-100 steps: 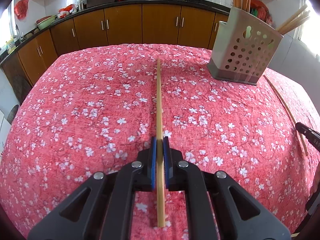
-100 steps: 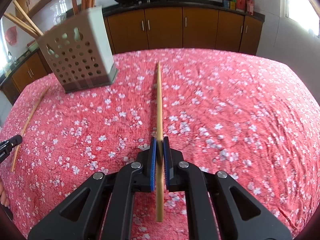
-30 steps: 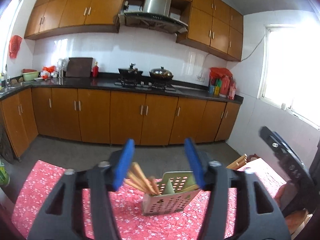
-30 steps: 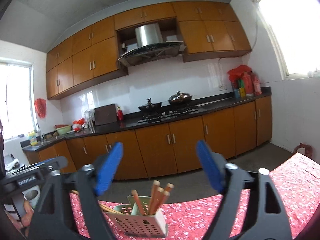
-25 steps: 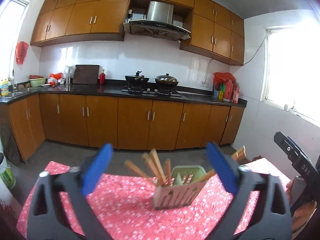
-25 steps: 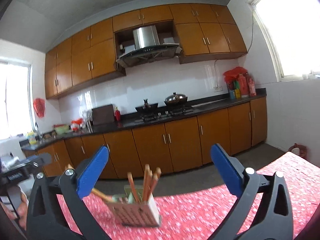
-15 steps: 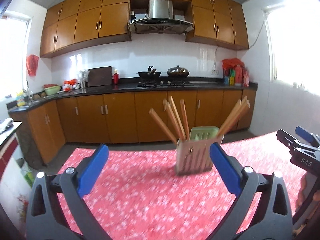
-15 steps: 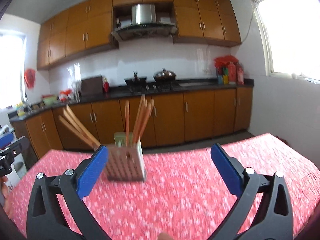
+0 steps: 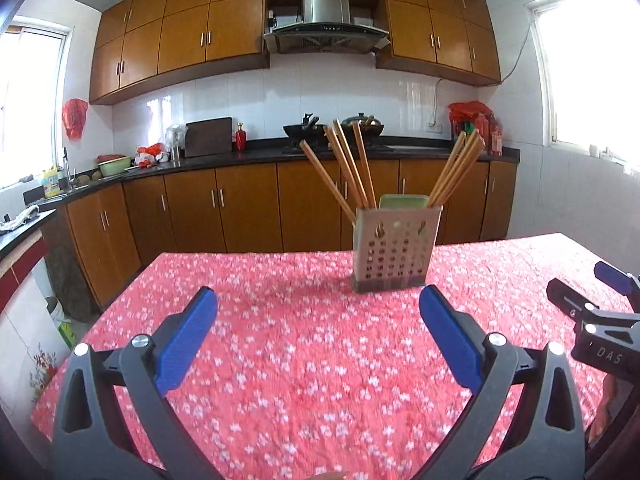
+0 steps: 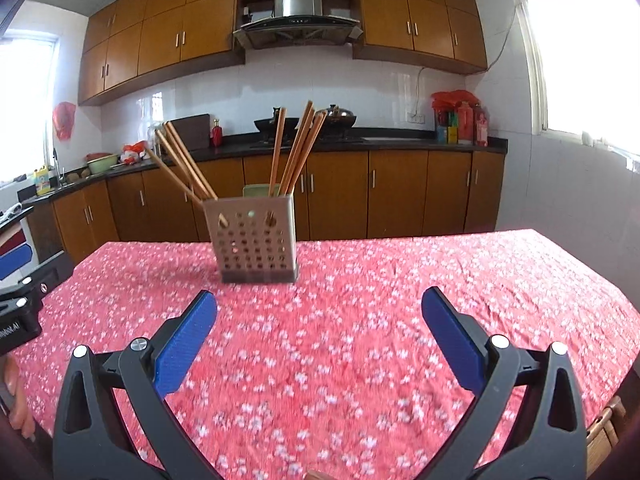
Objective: Organize utensils
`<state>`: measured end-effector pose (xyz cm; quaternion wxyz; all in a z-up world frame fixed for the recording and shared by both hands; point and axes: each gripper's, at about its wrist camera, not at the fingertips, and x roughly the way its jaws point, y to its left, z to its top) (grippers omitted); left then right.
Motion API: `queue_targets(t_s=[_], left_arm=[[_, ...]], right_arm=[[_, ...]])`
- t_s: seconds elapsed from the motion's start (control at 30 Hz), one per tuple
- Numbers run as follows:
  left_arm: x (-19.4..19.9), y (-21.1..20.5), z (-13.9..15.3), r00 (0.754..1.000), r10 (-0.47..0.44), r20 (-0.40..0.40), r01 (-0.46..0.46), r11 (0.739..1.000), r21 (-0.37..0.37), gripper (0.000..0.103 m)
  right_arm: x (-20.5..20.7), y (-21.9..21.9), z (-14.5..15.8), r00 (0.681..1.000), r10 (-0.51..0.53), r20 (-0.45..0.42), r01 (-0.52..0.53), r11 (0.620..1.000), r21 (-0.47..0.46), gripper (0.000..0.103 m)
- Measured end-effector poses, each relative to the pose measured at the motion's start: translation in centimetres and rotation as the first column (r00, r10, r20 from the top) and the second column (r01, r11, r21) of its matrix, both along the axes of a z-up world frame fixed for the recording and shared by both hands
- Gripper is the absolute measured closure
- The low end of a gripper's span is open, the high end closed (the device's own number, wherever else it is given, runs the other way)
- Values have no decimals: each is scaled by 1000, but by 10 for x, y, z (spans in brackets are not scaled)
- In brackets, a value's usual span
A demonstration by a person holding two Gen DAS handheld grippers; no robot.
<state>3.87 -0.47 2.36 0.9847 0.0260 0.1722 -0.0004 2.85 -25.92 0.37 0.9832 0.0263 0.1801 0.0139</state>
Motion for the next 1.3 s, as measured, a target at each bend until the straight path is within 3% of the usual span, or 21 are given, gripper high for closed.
queue_targets(t_s=[0.23,0.57,1.3], left_arm=[[-10,-4,-17,1000,4,-12,-4,999,32,4],[-8,-4,-29,998,-11,-60,12,1000,16,4],[-2,-2,-32,997,-16,-79,15,1000,-6,4]], right_arm=[[-7,2,-12,1000,4,-26,-4,1000,-1,2],[-10,3,-17,999,10,-46,-9,1000,1,2],[-8,-1,-21,998,12,-66,-11,1000,19,2]])
